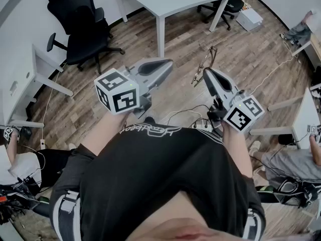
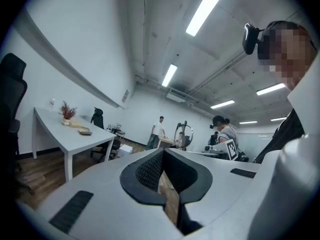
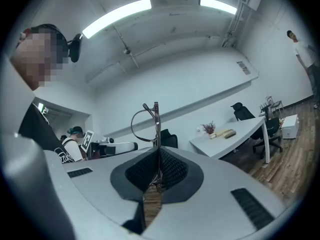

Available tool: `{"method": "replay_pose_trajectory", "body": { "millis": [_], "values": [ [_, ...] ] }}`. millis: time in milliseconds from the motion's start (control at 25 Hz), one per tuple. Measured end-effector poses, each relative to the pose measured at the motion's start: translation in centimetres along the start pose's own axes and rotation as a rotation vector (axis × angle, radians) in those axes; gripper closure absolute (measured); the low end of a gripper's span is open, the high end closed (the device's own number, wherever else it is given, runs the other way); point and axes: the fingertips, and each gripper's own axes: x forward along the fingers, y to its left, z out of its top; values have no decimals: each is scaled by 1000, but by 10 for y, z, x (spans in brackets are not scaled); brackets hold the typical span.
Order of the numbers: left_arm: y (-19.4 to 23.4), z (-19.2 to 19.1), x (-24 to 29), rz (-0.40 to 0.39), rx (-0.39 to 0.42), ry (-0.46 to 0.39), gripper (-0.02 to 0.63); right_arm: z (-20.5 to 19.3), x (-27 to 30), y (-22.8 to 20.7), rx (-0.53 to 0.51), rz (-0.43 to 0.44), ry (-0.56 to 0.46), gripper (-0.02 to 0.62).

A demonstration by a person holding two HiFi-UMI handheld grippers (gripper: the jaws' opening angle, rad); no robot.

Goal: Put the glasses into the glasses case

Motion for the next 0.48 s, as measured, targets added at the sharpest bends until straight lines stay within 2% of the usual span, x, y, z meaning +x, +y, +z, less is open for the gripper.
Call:
{"method": "replay_pose_trajectory", "body": {
  "millis": [480],
  "values": [
    [-44,-23,6,-25,39,23,600,-7,-45,13,-8,-24,-13,580]
  ]
}}
